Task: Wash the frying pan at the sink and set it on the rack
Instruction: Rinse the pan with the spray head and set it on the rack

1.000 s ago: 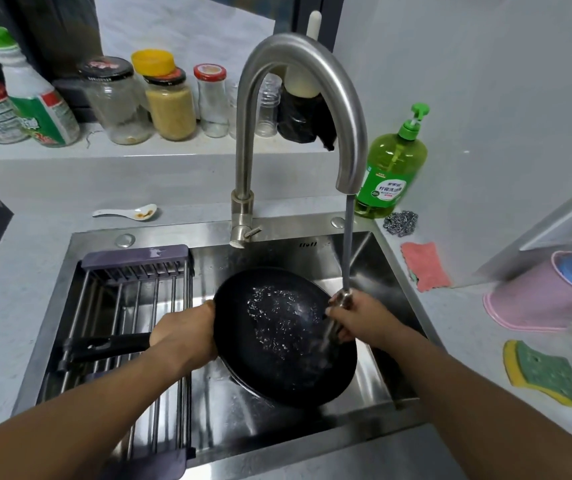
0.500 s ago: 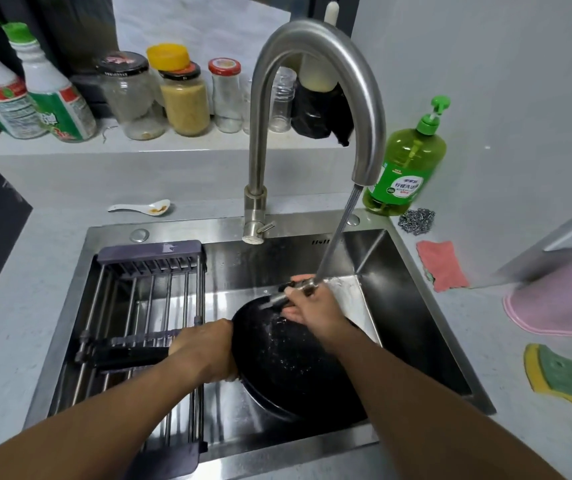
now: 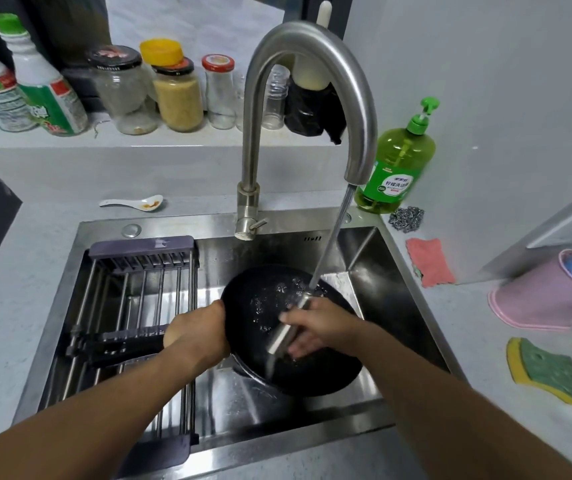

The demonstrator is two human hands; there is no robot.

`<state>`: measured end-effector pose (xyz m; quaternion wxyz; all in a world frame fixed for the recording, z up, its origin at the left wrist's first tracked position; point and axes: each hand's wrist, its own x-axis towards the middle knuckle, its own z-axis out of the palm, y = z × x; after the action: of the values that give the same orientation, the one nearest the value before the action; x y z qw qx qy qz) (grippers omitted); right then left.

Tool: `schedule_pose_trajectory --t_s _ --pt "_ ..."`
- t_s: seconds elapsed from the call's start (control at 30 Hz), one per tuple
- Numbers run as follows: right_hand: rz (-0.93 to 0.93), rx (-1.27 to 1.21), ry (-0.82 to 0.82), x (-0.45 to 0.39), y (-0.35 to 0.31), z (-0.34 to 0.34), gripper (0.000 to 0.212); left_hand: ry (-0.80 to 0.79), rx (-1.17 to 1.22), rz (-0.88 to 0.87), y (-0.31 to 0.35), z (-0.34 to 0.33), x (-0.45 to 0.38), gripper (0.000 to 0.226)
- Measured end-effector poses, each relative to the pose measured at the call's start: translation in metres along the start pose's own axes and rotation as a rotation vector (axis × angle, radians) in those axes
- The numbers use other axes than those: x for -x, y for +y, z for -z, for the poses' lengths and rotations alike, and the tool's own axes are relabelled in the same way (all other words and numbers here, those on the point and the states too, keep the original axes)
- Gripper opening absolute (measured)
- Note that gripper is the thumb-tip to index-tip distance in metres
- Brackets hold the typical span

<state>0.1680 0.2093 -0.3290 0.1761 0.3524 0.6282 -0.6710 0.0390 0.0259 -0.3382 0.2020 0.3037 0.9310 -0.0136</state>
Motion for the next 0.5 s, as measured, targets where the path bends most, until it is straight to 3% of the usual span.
schedule_pose_trajectory --t_s 0.13,0.3,0.43,0.5 --pt "0.063 -0.227 -0.033 -0.017 -0.006 -0.045 0.042 0.041 0.020 -0.030 0.000 -0.006 0.000 0.047" --pt "0.009 0.070 -0.002 -0.008 0.005 -0.008 0.019 0.072 0.047 -0.029 -0.010 -0.008 -0.001 0.043" --pt "-0.085 0.296 0.051 0.002 0.013 0.050 0.030 0.071 0.018 -0.042 -0.011 0.002 -0.001 0.043" --pt "-0.080 0.339 0.126 0.002 0.014 0.066 0.024 0.057 0.004 -0.057 -0.014 0.007 0.000 0.044"
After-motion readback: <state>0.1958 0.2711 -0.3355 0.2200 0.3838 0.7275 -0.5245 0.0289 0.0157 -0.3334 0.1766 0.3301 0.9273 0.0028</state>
